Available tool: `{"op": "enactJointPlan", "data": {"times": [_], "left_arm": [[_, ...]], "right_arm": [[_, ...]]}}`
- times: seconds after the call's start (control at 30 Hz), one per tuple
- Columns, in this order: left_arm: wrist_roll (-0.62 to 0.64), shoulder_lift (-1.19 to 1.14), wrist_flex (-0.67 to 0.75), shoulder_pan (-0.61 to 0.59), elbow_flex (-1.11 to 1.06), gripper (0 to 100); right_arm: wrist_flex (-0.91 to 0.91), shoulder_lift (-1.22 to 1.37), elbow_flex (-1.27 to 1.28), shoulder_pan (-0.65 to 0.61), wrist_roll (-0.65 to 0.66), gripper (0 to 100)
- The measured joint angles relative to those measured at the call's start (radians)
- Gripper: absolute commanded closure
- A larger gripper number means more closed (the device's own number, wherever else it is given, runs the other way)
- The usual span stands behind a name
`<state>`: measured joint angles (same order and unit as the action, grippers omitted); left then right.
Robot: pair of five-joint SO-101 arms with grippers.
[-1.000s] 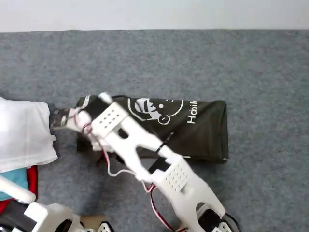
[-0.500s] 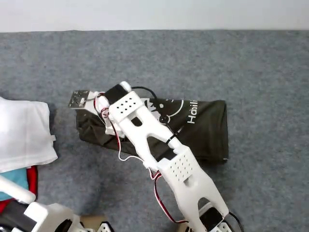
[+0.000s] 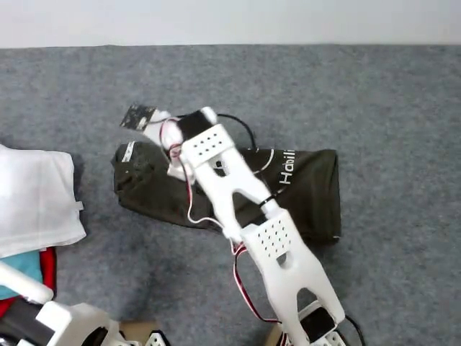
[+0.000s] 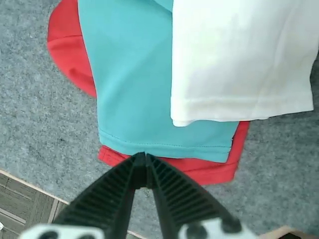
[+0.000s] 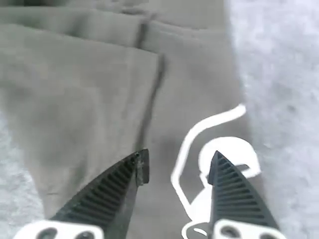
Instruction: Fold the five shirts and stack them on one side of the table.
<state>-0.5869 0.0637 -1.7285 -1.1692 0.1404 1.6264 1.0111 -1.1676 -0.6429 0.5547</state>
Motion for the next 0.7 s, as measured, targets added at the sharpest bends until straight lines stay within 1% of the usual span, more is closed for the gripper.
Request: {"op": "enactJointPlan", "data": {"times": [0.17,0.23,0.33,0.37,0.47,0.57,0.7], "left_arm": [[0.0,0.0,0.0,0.0,0.0,99],[0.0,0.0,0.0,0.0,0.0,99],[0.0,0.0,0.0,0.0,0.0,99],[0.0,0.0,0.0,-0.002,0.0,99],[0.0,0.0,0.0,-0.002,0.02,99],[0.0,0.0,0.0,-0.002,0.048,99],[0.0,0.0,0.0,-0.002,0.071,99]], "right_arm": [[0.091,0.0,-0.077,-0.008,-0.003,79.9],[0.123,0.0,-0.11,-0.021,-0.003,85.6],[0.127,0.0,-0.144,-0.041,-0.003,97.5],[0.127,0.0,-0.153,-0.041,-0.003,99.5],[0.127,0.0,-0.158,-0.04,-0.015,97.8],[0.127,0.0,-0.158,-0.029,-0.091,99.0],[0.127,-0.072,-0.133,0.037,-0.183,99.0]]}}
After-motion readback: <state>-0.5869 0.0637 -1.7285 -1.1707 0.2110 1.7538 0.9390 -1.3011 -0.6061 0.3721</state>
